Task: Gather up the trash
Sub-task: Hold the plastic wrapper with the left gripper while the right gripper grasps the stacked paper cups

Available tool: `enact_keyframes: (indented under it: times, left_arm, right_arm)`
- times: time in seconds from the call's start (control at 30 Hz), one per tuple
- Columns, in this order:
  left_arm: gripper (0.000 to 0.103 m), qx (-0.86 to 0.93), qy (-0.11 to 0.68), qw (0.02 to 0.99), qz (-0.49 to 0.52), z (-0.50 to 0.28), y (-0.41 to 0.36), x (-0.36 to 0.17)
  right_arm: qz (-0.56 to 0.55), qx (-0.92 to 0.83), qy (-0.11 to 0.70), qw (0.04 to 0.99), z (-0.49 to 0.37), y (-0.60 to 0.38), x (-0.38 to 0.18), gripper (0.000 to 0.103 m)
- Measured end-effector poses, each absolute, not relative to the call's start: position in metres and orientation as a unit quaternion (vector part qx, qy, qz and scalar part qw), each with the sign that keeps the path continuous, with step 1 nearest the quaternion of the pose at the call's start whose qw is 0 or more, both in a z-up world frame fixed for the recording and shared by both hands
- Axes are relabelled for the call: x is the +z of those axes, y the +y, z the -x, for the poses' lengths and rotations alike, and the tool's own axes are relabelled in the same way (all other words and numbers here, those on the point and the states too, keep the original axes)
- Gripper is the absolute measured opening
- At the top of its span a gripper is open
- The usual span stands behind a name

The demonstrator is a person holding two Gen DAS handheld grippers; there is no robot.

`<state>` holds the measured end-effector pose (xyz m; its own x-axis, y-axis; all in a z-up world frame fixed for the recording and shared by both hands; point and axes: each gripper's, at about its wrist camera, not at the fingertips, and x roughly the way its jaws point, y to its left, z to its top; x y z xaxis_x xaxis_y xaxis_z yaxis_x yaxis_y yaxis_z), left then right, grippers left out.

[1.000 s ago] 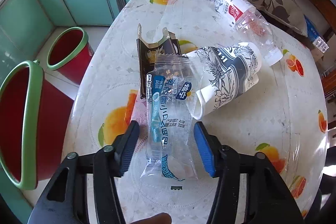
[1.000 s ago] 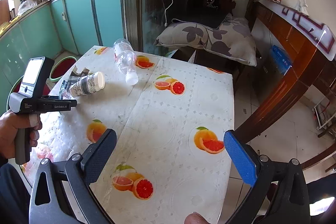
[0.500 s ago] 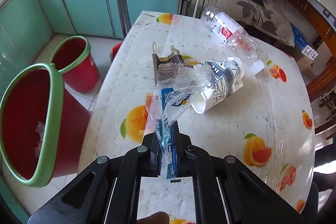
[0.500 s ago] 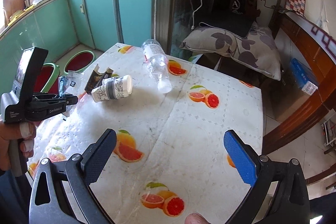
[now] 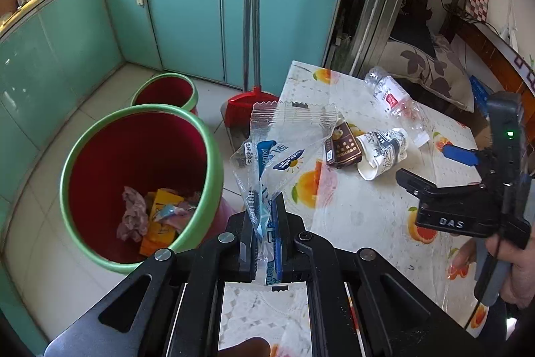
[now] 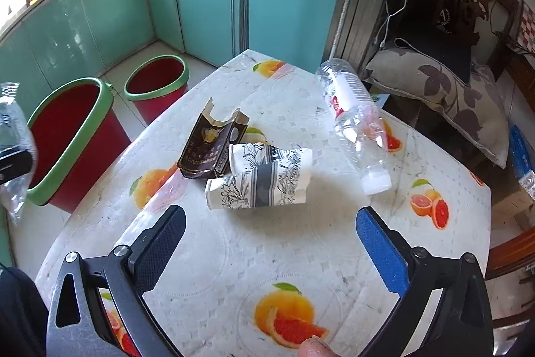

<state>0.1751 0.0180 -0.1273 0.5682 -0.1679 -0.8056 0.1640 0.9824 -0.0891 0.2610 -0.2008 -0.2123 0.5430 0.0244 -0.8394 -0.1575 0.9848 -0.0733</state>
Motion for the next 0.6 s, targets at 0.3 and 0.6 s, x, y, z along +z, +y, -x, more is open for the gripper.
enact_keyframes:
  times: [0.3, 0.6]
  left_arm:
    - [0.007, -0.077, 0.447, 0.891, 0.021, -0.166, 0.043, -0.123]
    - [0.007, -0.077, 0.448, 0.89, 0.028, -0.16, 0.045, -0.123]
  right_arm:
    - [0.1, 0.043, 0.491, 0.864, -0.295, -0.186, -0.247, 0.102]
    - [0.111, 0.048, 0.501, 0.857, -0.308, -0.187, -0.265, 0.101]
